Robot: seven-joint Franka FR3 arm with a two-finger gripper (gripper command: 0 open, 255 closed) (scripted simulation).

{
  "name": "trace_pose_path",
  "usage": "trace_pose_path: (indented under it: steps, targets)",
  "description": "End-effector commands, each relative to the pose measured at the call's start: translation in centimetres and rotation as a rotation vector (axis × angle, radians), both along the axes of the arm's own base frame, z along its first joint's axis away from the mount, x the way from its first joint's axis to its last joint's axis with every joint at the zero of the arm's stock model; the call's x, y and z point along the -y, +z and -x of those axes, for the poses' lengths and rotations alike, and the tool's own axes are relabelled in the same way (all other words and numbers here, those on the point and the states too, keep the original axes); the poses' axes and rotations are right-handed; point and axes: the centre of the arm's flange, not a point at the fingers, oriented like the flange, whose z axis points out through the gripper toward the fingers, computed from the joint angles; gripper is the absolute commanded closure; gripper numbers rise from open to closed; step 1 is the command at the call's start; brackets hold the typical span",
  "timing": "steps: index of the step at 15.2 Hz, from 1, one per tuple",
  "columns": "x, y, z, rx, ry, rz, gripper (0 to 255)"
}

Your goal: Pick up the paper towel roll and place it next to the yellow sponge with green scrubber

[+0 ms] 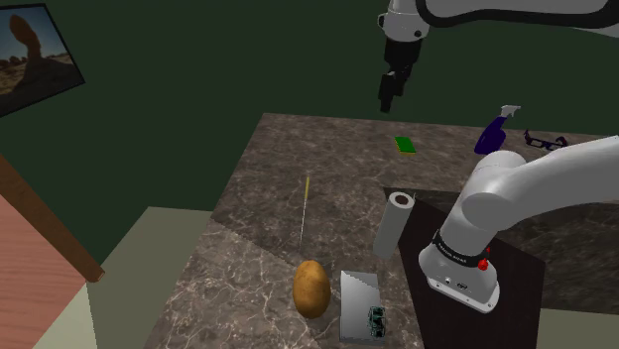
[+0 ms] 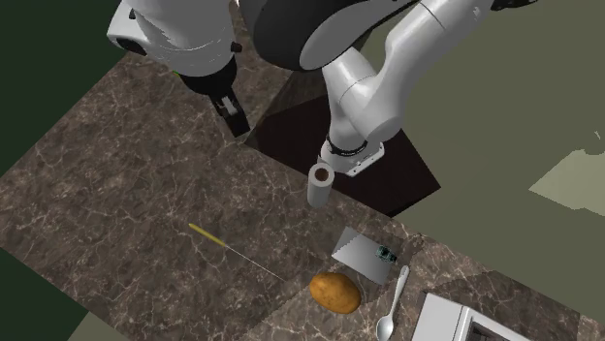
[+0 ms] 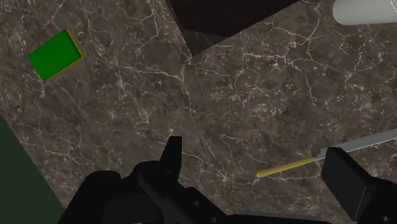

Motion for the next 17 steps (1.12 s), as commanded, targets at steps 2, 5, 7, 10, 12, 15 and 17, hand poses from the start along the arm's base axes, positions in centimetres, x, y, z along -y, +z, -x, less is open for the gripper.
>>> trace_pose_path:
  steps: [2, 5, 7, 10, 12, 15, 17]
  targets:
    - [-0.6, -0.9, 0.7, 0.002, 0.007, -0.007, 0]
    - [-2.5, -3.5, 2.8, 0.008, 0.028, -0.027, 0]
    - [-3.7, -5.2, 4.2, 0.012, 0.043, -0.041, 0]
    - [-5.6, -7.7, 6.4, 0.017, 0.064, -0.061, 0]
    - [-6.9, -9.4, 7.9, 0.021, 0.078, -0.075, 0]
    - [-8.8, -11.9, 10.1, 0.027, 0.1, -0.095, 0]
    - [-10.0, -13.6, 11.5, 0.031, 0.114, -0.109, 0]
